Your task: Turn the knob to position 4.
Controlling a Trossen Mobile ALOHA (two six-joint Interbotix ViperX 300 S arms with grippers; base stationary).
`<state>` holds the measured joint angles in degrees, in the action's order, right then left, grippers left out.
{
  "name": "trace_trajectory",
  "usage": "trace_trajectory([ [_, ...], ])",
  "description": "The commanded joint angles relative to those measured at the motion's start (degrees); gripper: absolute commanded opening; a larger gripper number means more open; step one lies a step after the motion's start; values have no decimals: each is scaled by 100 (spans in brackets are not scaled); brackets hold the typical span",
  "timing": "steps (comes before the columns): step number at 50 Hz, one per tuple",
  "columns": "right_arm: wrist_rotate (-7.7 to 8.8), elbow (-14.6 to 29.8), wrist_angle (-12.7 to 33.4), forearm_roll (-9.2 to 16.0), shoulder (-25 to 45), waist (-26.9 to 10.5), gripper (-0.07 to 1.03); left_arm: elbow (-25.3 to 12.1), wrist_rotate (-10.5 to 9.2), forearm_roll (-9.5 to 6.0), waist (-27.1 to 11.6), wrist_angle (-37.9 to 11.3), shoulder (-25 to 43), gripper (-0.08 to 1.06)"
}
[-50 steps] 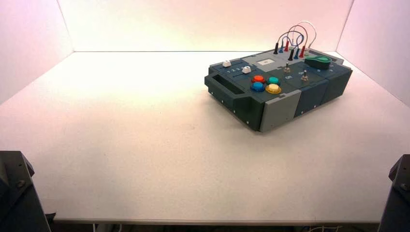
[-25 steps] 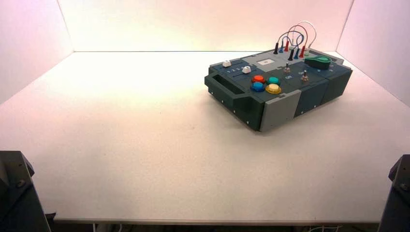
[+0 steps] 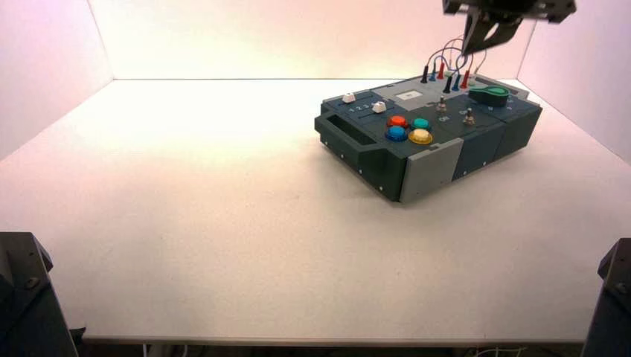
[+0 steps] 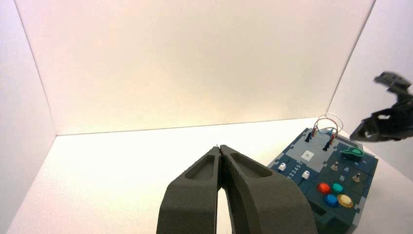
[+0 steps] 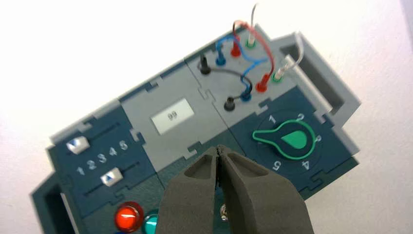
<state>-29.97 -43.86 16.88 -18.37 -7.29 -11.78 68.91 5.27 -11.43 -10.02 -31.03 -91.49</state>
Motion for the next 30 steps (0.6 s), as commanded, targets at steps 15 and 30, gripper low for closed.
trace_trajectory([
  [15, 9, 404, -9, -9, 316, 439, -2, -62, -9, 0, 35, 44, 79, -3],
  [30, 9, 765, 9, -9, 773, 483, -2, -62, -9, -9, 35, 44, 79, -3],
])
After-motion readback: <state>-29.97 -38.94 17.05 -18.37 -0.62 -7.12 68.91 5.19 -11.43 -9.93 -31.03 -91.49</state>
